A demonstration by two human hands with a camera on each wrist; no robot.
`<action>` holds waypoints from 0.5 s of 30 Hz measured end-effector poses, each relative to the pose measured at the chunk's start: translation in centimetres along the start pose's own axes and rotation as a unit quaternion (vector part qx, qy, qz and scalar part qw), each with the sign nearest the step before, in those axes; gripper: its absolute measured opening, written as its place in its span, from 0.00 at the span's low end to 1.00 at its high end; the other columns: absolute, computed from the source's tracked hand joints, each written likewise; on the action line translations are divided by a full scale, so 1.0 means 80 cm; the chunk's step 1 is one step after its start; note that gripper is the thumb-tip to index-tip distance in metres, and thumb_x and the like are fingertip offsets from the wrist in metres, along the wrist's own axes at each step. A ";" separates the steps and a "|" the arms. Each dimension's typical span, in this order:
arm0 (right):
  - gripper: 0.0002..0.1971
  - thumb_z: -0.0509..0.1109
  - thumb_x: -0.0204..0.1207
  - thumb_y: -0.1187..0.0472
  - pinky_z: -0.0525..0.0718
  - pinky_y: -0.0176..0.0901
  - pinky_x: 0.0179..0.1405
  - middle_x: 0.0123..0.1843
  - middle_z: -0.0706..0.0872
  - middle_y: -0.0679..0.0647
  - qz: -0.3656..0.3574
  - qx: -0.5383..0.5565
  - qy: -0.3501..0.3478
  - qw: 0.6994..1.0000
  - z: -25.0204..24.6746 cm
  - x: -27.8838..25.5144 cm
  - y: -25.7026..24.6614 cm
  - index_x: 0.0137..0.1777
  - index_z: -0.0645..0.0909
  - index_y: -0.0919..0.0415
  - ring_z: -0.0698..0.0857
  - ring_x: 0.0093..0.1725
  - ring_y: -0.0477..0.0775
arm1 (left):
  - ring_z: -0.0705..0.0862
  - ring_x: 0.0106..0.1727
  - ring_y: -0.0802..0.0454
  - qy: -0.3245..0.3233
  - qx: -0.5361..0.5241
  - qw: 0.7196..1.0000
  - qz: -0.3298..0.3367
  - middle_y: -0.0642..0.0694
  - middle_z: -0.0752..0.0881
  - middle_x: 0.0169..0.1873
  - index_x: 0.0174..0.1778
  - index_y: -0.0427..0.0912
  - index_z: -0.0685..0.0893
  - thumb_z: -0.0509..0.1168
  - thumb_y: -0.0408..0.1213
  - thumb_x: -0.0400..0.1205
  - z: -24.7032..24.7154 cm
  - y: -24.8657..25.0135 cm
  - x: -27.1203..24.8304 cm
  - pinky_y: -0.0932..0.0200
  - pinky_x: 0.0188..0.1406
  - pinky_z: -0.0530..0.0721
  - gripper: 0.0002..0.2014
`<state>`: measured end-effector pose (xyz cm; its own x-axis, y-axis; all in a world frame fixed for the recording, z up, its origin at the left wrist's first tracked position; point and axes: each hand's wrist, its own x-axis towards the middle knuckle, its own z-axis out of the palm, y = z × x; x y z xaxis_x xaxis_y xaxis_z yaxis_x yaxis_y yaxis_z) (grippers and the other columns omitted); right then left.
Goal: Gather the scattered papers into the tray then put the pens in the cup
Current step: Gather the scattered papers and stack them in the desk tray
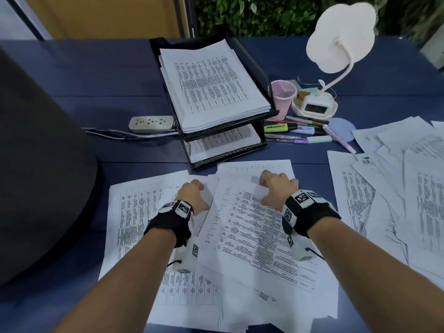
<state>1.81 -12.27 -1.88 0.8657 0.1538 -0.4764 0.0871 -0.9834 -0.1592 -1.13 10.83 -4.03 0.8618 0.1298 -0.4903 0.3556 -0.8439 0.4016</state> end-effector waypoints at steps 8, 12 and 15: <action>0.28 0.79 0.63 0.49 0.74 0.56 0.62 0.62 0.73 0.51 0.005 -0.044 -0.054 0.998 -0.010 -0.001 -0.005 0.62 0.72 0.48 0.74 0.63 0.56 | 0.80 0.51 0.48 -0.014 -0.059 0.998 0.008 0.45 0.83 0.50 0.60 0.39 0.79 0.73 0.30 0.74 -0.004 -0.005 -0.001 0.62 0.48 0.76 0.19; 0.25 0.79 0.65 0.53 0.76 0.56 0.60 0.63 0.72 0.51 -0.001 0.003 -0.035 0.999 -0.009 -0.004 -0.001 0.59 0.72 0.48 0.72 0.63 0.55 | 0.75 0.41 0.50 -0.008 -0.090 0.995 0.049 0.49 0.78 0.35 0.41 0.44 0.81 0.69 0.31 0.78 -0.003 0.000 -0.005 0.65 0.37 0.72 0.05; 0.32 0.79 0.65 0.50 0.75 0.58 0.65 0.66 0.74 0.50 0.012 0.058 -0.025 0.998 -0.012 -0.006 0.007 0.67 0.69 0.47 0.74 0.66 0.55 | 0.71 0.32 0.52 0.012 -0.190 0.979 0.075 0.52 0.74 0.29 0.34 0.47 0.77 0.68 0.31 0.79 -0.001 0.004 -0.006 0.70 0.26 0.69 0.10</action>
<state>1.95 -12.95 -0.90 0.8405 0.1383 -0.5238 0.0066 -0.9694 -0.2453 -1.42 10.58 -3.58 0.9211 0.0354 -0.3877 0.3296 -0.6006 0.7284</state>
